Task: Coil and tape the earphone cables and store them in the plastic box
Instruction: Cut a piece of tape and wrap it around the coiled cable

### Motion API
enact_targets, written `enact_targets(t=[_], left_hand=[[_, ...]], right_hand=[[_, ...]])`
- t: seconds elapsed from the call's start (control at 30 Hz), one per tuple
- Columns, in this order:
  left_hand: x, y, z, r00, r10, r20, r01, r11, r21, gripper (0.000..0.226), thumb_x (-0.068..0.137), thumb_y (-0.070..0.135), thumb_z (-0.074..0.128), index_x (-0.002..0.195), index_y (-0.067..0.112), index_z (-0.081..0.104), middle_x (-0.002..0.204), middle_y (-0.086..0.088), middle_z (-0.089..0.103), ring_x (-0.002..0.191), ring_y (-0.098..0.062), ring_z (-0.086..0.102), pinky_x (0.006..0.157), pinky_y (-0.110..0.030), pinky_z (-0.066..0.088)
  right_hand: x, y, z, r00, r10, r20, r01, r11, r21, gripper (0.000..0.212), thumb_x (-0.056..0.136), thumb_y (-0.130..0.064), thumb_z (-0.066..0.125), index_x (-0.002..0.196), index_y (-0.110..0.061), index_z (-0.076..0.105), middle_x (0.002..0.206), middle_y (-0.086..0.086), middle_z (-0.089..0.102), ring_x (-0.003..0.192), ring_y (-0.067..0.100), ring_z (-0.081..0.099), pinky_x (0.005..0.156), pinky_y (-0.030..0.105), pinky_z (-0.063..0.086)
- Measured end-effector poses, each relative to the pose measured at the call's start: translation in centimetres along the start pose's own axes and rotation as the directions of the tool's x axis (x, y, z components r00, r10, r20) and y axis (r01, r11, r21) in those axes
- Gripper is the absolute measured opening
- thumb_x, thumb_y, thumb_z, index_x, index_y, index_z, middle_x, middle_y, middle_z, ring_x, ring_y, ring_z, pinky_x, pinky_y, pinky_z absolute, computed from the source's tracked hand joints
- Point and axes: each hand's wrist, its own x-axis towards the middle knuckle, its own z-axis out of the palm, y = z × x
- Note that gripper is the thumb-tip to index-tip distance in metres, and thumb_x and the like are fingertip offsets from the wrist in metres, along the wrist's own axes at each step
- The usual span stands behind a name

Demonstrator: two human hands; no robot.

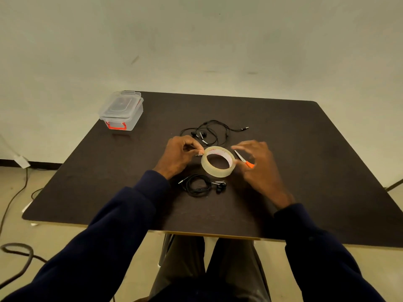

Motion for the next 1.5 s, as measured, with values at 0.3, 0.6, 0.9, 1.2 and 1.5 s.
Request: enact_targets(t=[0.3,0.6,0.9,1.2,1.5], left_hand=[[-0.2,2.1,-0.7,0.979,-0.133,-0.152,0.09,0.961,-0.261,0.012,0.092,-0.002,0.069,0.089,0.005,0.078,0.086,-0.006,0.079,0.081,-0.019,0.076,0.077,-0.028,0.061],[1.1,4.2,-2.0,0.966,-0.258,0.027,0.237,0.835,-0.497,0.012,0.099,0.0,0.062,0.102,-0.005,0.072,0.092,-0.02,0.078,0.086,-0.033,0.075,0.075,-0.032,0.064],[1.6,4.3,-0.7,0.956,-0.255,0.148,0.295,0.827,-0.479,0.012,0.103,0.006,0.057,0.104,0.0,0.067,0.097,-0.014,0.073,0.085,-0.017,0.068,0.078,-0.027,0.057],[1.8,3.7,0.7,0.944,-0.33,-0.019,0.296,0.87,-0.394,0.008,0.096,-0.004,0.063,0.097,-0.008,0.071,0.086,-0.022,0.077,0.066,-0.018,0.069,0.063,-0.023,0.06],[1.4,3.5,0.1,0.929,-0.34,0.143,0.369,0.842,-0.395,0.021,0.083,0.004,0.08,0.102,0.005,0.072,0.095,-0.013,0.077,0.085,-0.015,0.076,0.074,-0.027,0.064]], right_hand=[[-0.1,-1.4,2.3,0.998,-0.022,0.058,0.012,0.986,0.164,0.011,0.088,-0.017,0.079,0.098,-0.022,0.078,0.092,-0.029,0.061,0.097,-0.005,0.054,0.082,0.018,0.044],[-0.9,-0.1,1.9,0.999,0.005,-0.037,0.006,0.958,0.286,0.013,0.086,-0.009,0.08,0.098,-0.014,0.078,0.103,-0.005,0.071,0.098,0.016,0.065,0.076,0.035,0.053],[-0.9,-0.2,1.4,0.998,-0.035,-0.058,0.047,0.973,0.227,0.012,0.087,-0.009,0.079,0.097,-0.014,0.076,0.099,0.0,0.071,0.09,0.014,0.064,0.071,0.024,0.048],[-1.4,-0.3,1.2,0.996,0.035,0.085,-0.054,0.971,0.233,0.017,0.092,-0.011,0.073,0.1,-0.026,0.076,0.098,-0.011,0.072,0.084,-0.008,0.061,0.071,0.006,0.04],[-1.4,-0.5,1.1,0.991,0.087,0.097,-0.106,0.971,0.214,0.02,0.092,-0.013,0.074,0.111,-0.02,0.076,0.115,-0.003,0.072,0.093,0.0,0.061,0.078,0.02,0.048]])
